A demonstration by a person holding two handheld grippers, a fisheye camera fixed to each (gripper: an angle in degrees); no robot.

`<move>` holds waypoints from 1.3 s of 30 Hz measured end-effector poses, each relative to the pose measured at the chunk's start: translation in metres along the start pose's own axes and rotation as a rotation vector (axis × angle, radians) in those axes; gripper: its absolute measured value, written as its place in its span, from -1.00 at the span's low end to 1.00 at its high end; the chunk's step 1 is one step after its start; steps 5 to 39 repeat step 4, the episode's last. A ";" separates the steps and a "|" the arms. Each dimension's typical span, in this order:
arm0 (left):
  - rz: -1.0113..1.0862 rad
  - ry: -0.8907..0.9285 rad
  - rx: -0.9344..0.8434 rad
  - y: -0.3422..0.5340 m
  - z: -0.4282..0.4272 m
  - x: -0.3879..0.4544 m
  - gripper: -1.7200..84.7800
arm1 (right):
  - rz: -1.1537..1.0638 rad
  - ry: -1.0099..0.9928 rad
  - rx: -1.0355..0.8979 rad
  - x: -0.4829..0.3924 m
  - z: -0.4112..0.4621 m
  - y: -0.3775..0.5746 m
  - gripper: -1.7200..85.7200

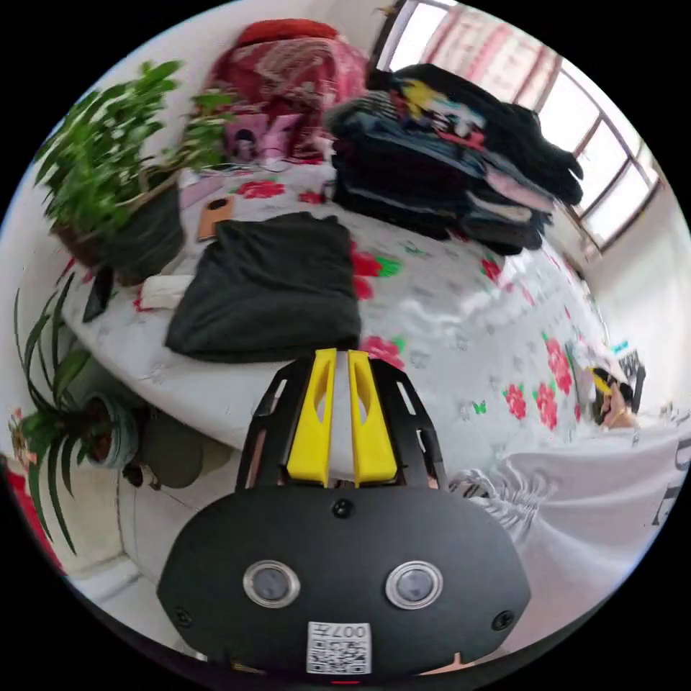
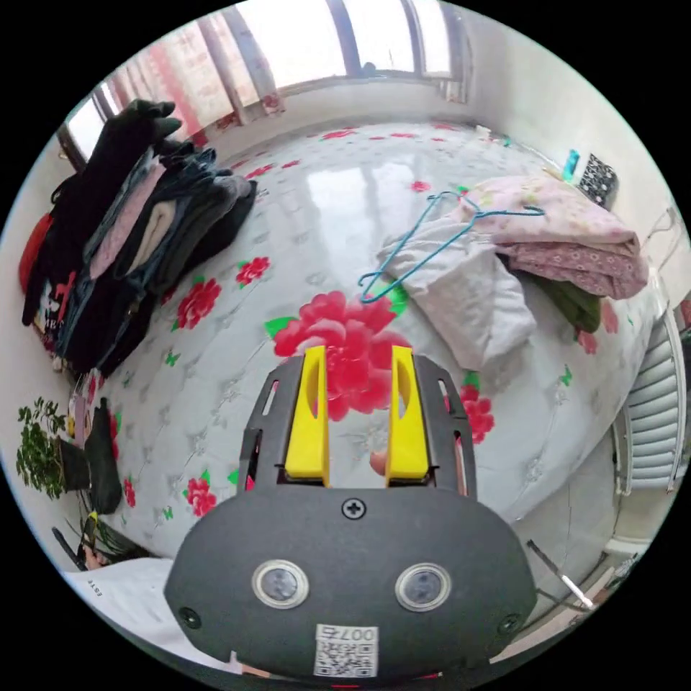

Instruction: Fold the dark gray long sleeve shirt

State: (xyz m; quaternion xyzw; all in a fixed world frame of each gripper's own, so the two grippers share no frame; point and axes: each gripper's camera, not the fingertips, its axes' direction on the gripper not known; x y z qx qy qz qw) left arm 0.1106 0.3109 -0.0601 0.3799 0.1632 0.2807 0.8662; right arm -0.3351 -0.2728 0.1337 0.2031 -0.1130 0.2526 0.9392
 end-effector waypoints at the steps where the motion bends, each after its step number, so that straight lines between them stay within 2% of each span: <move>1: 0.087 0.027 -0.058 -0.003 0.016 0.042 -0.94 | 0.032 0.019 0.008 0.023 -0.001 -0.007 -0.70; 4: 0.306 0.074 -0.178 0.002 0.052 0.149 -0.97 | 0.036 0.010 -0.029 0.062 0.009 -0.020 -0.70; 39: 0.306 0.074 -0.178 0.002 0.052 0.149 -0.97 | 0.036 0.010 -0.029 0.062 0.009 -0.020 -0.70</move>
